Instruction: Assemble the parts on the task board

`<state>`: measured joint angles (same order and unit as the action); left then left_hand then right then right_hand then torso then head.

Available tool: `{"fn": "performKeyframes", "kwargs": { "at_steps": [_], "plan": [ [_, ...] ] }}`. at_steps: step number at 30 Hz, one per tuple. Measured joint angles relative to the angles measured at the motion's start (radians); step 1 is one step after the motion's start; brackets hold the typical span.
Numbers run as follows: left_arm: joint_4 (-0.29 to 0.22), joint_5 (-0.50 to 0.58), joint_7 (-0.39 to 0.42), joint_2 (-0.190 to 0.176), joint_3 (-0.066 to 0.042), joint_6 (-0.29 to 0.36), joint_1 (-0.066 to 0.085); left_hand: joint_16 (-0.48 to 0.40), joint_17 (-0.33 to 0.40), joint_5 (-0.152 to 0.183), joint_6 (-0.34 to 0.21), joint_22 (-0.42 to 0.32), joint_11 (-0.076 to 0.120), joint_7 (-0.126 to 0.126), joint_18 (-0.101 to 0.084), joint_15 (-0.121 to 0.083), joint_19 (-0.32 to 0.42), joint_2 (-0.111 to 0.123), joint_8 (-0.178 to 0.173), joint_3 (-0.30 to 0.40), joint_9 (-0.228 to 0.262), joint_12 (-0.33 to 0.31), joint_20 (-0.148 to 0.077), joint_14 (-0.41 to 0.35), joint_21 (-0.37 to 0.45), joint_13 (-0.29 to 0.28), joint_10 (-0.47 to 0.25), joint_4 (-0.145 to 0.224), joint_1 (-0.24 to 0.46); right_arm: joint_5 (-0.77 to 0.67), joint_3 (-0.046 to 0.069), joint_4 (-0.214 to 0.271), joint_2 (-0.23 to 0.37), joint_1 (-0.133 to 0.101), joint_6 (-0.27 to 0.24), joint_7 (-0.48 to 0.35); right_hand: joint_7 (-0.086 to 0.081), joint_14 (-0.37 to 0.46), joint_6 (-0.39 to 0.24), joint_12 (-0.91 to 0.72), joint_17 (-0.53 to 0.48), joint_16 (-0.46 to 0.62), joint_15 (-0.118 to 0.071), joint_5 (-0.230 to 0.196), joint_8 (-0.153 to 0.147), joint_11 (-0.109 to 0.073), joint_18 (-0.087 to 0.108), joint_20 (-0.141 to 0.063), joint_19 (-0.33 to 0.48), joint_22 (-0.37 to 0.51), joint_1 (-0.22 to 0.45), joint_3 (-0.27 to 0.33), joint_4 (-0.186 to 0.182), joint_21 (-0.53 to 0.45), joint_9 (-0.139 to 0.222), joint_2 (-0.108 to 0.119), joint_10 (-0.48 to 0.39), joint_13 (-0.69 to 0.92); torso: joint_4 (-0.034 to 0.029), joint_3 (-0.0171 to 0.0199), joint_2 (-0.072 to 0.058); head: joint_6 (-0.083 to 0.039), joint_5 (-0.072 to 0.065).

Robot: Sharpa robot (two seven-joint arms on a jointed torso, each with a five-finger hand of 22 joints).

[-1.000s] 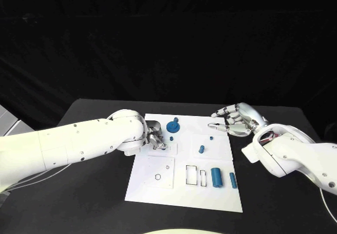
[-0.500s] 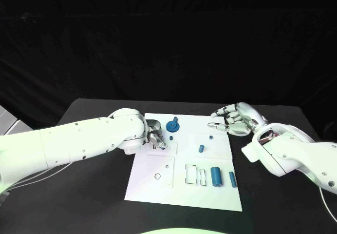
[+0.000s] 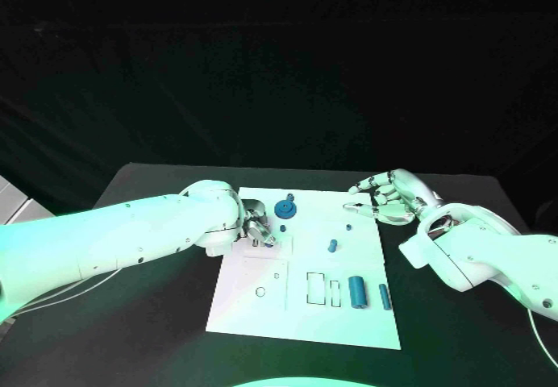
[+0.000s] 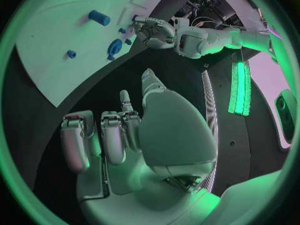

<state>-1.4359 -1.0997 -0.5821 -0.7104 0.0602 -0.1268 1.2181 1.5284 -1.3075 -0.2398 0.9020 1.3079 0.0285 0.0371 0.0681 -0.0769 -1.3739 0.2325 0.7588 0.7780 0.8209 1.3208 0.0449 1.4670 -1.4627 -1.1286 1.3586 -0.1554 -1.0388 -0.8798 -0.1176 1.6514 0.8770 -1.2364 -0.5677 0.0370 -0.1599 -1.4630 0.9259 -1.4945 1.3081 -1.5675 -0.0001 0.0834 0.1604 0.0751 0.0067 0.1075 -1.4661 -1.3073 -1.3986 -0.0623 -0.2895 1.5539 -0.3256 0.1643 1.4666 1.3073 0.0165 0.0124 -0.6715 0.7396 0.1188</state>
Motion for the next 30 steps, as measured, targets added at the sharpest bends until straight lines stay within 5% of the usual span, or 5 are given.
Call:
{"fn": "performKeyframes", "kwargs": {
  "at_steps": [13, 21, 30],
  "plan": [
    [0.008, 0.004, -0.003, 0.002, 0.000, -0.002, -0.001, 0.000, 0.000, -0.004, 0.008, 0.000, 0.004, -0.009, 0.000, 0.000, -0.004, 0.007, -0.008, -0.107, -0.004, -0.004, -0.004, 0.000, 0.000, 0.003, -0.004, -0.054, 0.018, 0.000, 0.000, 0.001, 0.002, 0.000, 0.000, 0.000, 0.000, 0.000, 0.000, 0.004, 0.000, 0.000, 0.000, 0.000, 0.000, 0.000, 0.000, 0.000, 0.000, -0.001, 0.011, 0.006, -0.006, -0.005, 0.001, 0.000, 0.000, 0.000, 0.0000, -0.0002, 0.000, -0.003, 0.000],
    [0.006, 0.005, -0.003, 0.000, 0.000, 0.000, -0.001, 0.000, 0.000, -0.004, 0.011, 0.000, 0.000, -0.005, 0.000, 0.000, -0.004, 0.010, -0.014, -0.273, -0.005, -0.005, -0.004, 0.000, 0.000, 0.002, -0.008, -0.128, 0.021, 0.000, 0.000, 0.001, 0.003, 0.000, 0.000, 0.000, 0.000, 0.000, 0.000, 0.004, 0.000, 0.000, 0.000, 0.000, 0.000, 0.000, 0.000, 0.000, 0.000, -0.001, 0.020, 0.009, -0.003, -0.005, 0.001, -0.001, 0.000, 0.000, 0.0000, -0.0008, 0.000, -0.005, 0.000],
    [-0.005, 0.006, -0.003, -0.012, -0.003, 0.006, -0.002, 0.000, 0.000, 0.000, 0.011, 0.000, 0.000, -0.005, 0.000, 0.000, -0.004, 0.009, -0.018, -0.352, -0.007, -0.005, -0.004, 0.000, 0.000, 0.000, -0.008, -0.137, 0.035, -0.001, 0.000, 0.001, 0.003, 0.000, 0.000, 0.001, -0.003, 0.000, -0.003, 0.008, 0.000, 0.000, 0.000, 0.000, 0.000, 0.000, 0.000, 0.000, 0.000, -0.001, 0.024, 0.012, -0.005, -0.011, 0.001, 0.002, 0.000, 0.000, 0.0000, -0.0012, 0.000, -0.008, -0.002]
  ]
}}
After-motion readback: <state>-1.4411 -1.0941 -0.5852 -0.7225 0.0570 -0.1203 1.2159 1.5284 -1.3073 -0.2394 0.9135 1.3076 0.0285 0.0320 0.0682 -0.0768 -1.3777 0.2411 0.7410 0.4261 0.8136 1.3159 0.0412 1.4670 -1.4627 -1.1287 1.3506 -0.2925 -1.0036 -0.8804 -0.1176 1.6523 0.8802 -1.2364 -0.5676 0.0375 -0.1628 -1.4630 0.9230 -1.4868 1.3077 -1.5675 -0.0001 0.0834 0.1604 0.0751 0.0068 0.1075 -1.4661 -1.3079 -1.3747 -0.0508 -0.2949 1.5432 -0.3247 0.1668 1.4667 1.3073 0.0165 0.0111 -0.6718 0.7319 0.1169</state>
